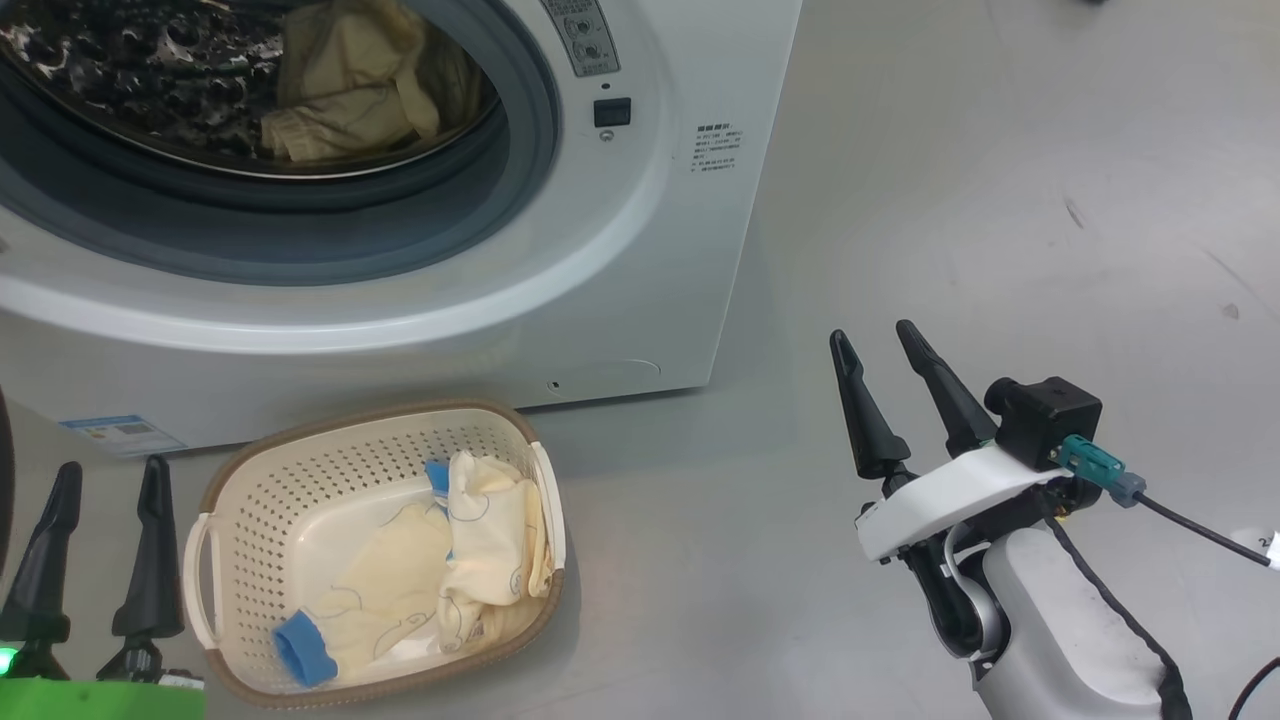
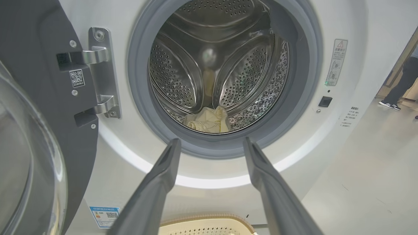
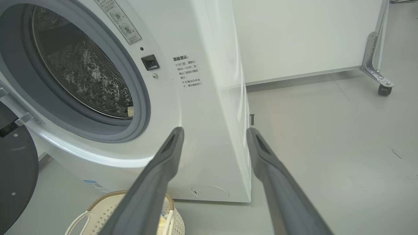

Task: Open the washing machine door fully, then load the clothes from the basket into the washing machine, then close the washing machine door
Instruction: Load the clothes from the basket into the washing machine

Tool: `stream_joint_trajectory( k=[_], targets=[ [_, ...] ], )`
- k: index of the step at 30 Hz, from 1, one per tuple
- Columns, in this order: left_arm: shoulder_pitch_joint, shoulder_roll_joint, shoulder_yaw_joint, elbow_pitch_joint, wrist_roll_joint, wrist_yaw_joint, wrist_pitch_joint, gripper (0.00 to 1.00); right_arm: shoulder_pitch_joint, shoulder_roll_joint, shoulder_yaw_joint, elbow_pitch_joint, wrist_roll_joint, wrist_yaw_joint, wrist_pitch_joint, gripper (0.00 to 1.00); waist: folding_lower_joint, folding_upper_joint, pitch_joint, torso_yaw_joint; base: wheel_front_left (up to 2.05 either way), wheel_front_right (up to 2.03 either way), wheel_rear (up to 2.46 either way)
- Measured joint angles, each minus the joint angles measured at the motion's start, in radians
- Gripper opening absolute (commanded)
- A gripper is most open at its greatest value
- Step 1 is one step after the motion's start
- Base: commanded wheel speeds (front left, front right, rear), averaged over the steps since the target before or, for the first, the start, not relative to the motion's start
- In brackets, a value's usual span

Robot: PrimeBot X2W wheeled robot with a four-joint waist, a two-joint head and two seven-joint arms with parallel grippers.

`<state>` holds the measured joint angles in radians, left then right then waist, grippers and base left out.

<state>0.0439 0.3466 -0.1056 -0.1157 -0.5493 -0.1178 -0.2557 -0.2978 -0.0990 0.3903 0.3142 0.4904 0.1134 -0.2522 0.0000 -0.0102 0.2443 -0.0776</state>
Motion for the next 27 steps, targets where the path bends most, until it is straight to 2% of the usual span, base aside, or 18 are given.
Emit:
stream_joint_trajectory(
  k=[8,27],
  targets=[
    [-0.046,0.035,-0.041,0.034,-0.024,-0.004,0.000,1.00,-0.027,0.012,0.011,-0.016,-0.018,-0.010,0.000,1.00,0.0000,0.0000,0.078,-0.028,0.00,0.00,0.00],
    [-0.179,0.143,-0.255,0.172,-0.116,-0.004,0.071,1.00,-0.081,0.035,0.035,-0.063,-0.047,-0.036,0.000,1.00,0.0001,0.0000,0.234,-0.090,0.00,0.00,0.00]
  ],
)
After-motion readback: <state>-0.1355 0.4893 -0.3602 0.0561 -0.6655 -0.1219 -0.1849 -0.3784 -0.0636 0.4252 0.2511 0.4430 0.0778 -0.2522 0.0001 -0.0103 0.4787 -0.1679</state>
